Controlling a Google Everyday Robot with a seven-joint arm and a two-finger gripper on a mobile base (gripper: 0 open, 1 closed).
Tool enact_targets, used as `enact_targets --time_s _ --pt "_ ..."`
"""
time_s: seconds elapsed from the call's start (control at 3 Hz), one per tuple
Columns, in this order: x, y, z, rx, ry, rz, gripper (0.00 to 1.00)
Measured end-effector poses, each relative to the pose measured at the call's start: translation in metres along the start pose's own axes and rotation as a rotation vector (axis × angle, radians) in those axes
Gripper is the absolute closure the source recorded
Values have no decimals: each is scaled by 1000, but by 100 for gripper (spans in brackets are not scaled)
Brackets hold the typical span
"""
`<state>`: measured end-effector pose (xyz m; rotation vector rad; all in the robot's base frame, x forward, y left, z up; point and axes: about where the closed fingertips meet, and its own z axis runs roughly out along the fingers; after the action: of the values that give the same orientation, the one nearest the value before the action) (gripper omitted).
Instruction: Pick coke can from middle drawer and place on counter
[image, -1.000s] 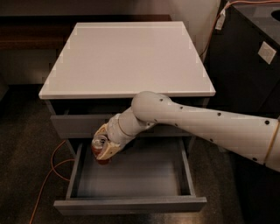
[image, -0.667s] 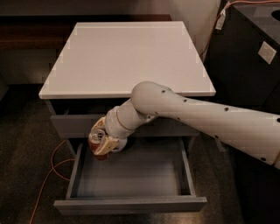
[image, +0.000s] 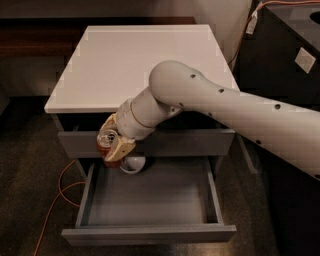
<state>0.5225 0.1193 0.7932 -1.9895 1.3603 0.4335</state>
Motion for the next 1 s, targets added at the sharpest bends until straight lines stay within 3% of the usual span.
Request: enact_targets --time_s 1.0 --pt "-32 -69 -70 -14 -11 -97 100"
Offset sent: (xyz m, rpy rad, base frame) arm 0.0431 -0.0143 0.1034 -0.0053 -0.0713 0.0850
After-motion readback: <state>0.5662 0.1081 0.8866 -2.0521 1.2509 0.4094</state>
